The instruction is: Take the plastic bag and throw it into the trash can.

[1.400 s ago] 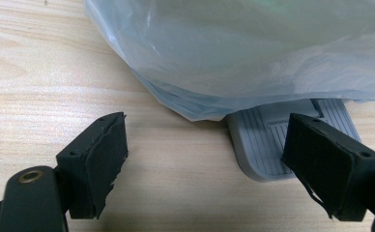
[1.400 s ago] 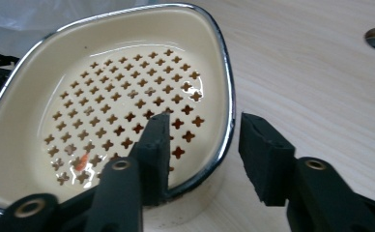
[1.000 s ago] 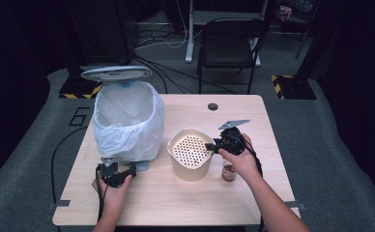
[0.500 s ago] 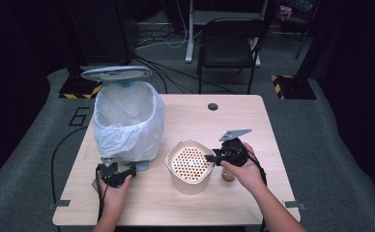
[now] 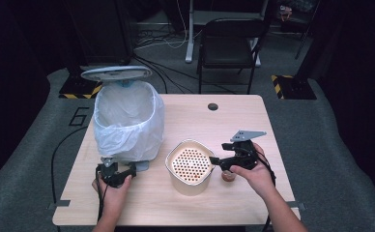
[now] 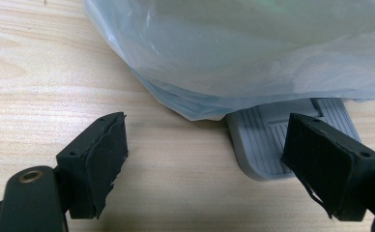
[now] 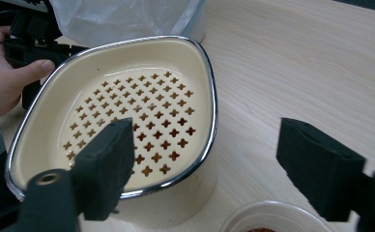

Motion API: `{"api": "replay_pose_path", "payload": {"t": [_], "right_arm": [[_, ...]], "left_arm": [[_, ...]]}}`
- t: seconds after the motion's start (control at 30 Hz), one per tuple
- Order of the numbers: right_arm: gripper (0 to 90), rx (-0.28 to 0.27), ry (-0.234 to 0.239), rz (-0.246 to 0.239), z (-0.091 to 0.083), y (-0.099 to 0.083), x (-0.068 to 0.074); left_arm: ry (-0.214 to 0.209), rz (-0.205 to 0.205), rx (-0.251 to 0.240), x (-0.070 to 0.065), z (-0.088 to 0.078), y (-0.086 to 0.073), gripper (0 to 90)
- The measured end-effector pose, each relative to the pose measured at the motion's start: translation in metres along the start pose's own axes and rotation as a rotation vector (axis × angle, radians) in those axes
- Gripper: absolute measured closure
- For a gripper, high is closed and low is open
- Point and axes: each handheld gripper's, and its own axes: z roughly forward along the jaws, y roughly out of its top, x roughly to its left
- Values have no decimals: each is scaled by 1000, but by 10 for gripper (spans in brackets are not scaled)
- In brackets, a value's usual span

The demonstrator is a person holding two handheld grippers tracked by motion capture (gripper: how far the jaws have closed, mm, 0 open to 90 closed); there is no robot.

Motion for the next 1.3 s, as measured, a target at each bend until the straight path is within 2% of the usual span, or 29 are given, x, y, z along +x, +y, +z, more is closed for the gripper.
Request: {"api": "replay_pose_path", "payload": {"t": [0.1,0.2,0.27,0.6,0.73,0.8,1.03,1.3], "right_arm": [[140,-14,-19,-9,-5,-3,0],[105,-11,-52,-42,-10,-7,1],[63,-12,-59,-27,-12,-9,0],[38,9,-138,-45,-13,-30,-7],[38,20,-160,-45,-9,-39,-10],[40,25,-170,-31,-7,-44,-12],[96,53,-187,-20,9,-65,-18],[140,52,-204,-28,17,-74,-22]], "left_arm": [[0,0,0,0,0,0,156],[0,0,0,0,0,0,156],[0,1,1,0,0,0,157],[0,0,0,0,0,0,157],[-2,1,0,0,0,0,157],[-2,1,0,0,0,0,157],[-2,1,0,0,0,0,157],[-2,0,-1,0,0,0,157]]}}
